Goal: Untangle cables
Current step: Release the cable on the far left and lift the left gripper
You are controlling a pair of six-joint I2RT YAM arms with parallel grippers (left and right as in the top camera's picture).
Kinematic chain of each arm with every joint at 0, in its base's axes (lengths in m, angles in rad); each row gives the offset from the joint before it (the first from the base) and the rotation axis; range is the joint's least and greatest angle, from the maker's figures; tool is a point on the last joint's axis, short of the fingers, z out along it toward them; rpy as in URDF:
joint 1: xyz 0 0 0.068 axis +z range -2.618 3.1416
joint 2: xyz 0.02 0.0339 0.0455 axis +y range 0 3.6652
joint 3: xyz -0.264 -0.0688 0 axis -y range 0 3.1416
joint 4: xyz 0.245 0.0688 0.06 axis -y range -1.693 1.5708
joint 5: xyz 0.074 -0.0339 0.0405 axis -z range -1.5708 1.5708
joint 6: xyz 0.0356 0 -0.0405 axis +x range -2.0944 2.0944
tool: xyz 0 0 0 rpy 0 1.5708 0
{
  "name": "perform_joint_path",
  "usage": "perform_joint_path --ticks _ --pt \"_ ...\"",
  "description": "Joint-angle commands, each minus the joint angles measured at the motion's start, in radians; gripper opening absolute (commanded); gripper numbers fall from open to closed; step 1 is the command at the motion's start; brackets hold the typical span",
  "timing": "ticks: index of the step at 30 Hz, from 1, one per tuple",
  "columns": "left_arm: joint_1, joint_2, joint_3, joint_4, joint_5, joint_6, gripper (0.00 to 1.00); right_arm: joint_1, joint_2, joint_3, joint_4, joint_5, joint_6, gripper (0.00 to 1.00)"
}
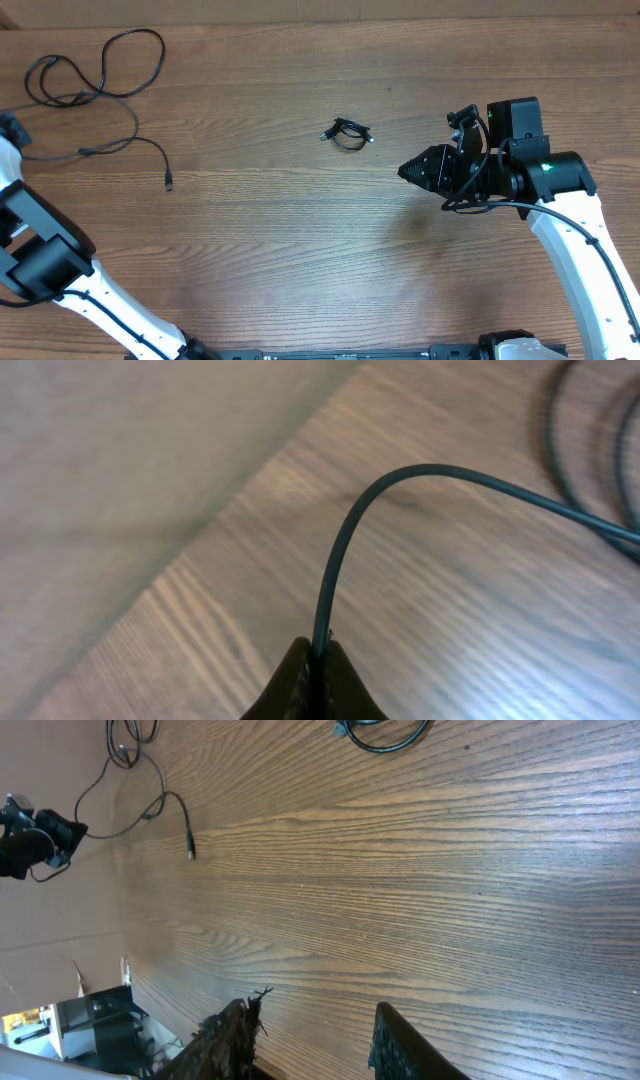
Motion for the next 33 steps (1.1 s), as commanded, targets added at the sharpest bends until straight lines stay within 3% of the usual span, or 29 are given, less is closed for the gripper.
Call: perform_joint_path --ticks 1,2,4,10,12,15,18,21,24,26,29,33 --pt "0.031 -0.043 0.024 0.003 -0.028 0.032 0.55 0.003 -0.001 0.013 0.007 0.003 0.000 0.37" --pt "0.034 -0.043 0.024 0.003 -0.021 0.028 0.62 0.003 -0.001 0.013 0.007 0.003 0.000 0.38" --pt "0.040 -0.043 0.024 0.000 0.044 0.023 0.99 0.003 -0.001 0.013 0.007 0.003 0.000 0.38" --pt "0.034 -0.043 0.024 -0.059 0.326 -0.177 1.00 0.003 -0.001 0.013 0.012 0.004 -0.001 0.41" --pt "0.030 -0.043 0.024 -0.117 0.500 -0.238 1.00 0.003 -0.001 0.013 0.022 0.008 -0.001 0.41" --pt "-0.002 -0.042 0.024 -0.185 0.735 -0.229 1.00 0.003 -0.001 0.010 0.030 0.029 -0.001 0.41" --pt "-0.051 -0.042 0.024 -0.277 0.805 -0.110 1.00 0.003 -0.001 0.001 0.038 0.035 -0.001 0.41" --pt "-0.109 -0.039 0.019 -0.357 0.784 -0.021 1.00 0.003 -0.001 -0.003 0.043 0.045 -0.001 0.41" --pt "-0.179 -0.037 0.006 -0.385 0.674 -0.023 1.00 0.003 0.000 -0.009 0.050 0.044 -0.002 0.41" --pt "-0.252 -0.037 0.005 -0.427 0.589 -0.087 1.00 0.003 0.001 -0.013 0.053 0.044 -0.005 0.42" --pt "-0.376 -0.037 -0.001 -0.516 0.383 -0.289 1.00 0.003 0.002 -0.013 0.052 0.044 -0.005 0.41" --pt "-0.461 -0.035 -0.034 -0.542 0.151 -0.433 1.00 0.003 0.003 -0.014 0.052 0.044 -0.023 0.42"
